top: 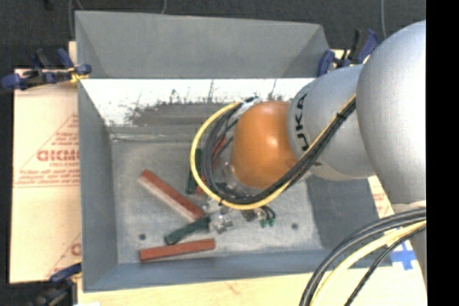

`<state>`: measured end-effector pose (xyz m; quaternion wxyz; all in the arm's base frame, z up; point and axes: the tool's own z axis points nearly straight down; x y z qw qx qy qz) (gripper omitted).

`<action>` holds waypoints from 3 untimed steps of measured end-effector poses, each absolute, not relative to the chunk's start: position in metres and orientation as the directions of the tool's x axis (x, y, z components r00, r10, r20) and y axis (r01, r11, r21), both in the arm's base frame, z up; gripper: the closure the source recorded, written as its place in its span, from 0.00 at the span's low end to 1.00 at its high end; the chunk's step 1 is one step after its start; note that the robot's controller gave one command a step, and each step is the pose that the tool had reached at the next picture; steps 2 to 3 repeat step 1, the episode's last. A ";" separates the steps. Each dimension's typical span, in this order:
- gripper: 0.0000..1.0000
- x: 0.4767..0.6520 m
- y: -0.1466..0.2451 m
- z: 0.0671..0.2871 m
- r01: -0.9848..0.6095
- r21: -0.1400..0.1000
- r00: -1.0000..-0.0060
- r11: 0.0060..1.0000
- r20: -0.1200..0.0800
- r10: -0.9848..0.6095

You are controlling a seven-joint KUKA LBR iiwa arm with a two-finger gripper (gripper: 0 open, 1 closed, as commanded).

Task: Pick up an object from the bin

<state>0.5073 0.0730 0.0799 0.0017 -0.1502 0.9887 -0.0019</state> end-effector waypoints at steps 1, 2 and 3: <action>1.00 0.521 0.087 0.280 -0.405 -0.001 -0.914 0.914 -0.001 -0.405; 1.00 0.521 0.087 0.280 -0.405 -0.001 -0.914 0.914 -0.001 -0.405; 1.00 0.521 0.087 0.280 -0.405 -0.001 -0.914 0.914 -0.001 -0.405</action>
Offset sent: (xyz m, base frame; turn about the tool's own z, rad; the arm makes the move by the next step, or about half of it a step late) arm 0.0000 0.0000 0.0000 0.0000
